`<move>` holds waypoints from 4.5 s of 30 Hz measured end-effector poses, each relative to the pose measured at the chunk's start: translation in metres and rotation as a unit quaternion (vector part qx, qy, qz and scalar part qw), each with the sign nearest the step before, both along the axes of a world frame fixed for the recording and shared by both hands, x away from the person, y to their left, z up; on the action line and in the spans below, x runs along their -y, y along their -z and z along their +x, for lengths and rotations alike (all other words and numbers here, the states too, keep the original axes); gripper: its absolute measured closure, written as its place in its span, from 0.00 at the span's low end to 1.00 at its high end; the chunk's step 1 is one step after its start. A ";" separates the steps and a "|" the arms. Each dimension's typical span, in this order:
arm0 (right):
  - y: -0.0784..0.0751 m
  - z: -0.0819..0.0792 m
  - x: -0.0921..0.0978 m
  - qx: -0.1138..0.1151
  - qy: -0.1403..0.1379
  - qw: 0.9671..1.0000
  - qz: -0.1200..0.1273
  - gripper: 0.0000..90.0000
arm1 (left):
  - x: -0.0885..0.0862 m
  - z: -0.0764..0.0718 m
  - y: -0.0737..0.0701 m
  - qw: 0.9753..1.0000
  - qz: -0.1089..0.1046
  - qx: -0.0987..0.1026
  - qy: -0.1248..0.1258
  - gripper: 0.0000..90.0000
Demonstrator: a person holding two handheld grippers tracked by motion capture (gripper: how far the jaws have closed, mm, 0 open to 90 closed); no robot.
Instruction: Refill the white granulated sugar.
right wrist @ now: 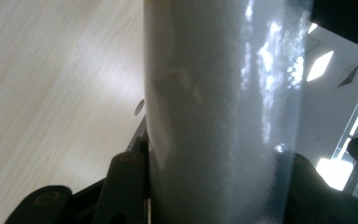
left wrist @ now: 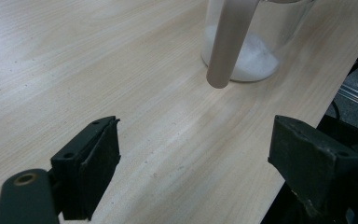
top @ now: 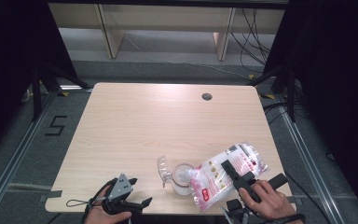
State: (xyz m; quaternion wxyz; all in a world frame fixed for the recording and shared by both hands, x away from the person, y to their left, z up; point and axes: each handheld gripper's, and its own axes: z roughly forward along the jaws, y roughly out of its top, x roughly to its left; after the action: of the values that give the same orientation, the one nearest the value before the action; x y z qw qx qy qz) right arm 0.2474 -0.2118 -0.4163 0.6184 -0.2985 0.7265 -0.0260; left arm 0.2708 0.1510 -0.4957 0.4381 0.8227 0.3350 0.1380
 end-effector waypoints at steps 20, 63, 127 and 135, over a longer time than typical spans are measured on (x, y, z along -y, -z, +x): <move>0.000 0.000 0.000 -0.002 0.000 1.000 -0.003 0.69 | -0.001 0.001 0.000 1.000 0.005 0.006 0.006 0.18; -0.004 -0.004 -0.005 0.005 0.013 0.999 -0.035 0.69 | 0.001 0.000 0.001 1.000 -0.001 0.003 0.001 0.18; -0.004 -0.003 -0.003 0.002 0.011 0.999 -0.034 0.74 | 0.000 0.000 0.000 1.000 -0.001 0.004 0.001 0.18; -0.006 -0.003 -0.002 0.004 0.007 0.999 -0.037 0.74 | -0.001 0.000 0.000 1.000 0.004 0.005 0.002 0.18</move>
State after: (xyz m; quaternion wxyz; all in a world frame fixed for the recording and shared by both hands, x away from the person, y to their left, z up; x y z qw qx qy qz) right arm 0.2445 -0.2096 -0.4103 0.6094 -0.3160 0.7248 -0.0583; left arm 0.2711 0.1517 -0.4953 0.4367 0.8245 0.3303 0.1428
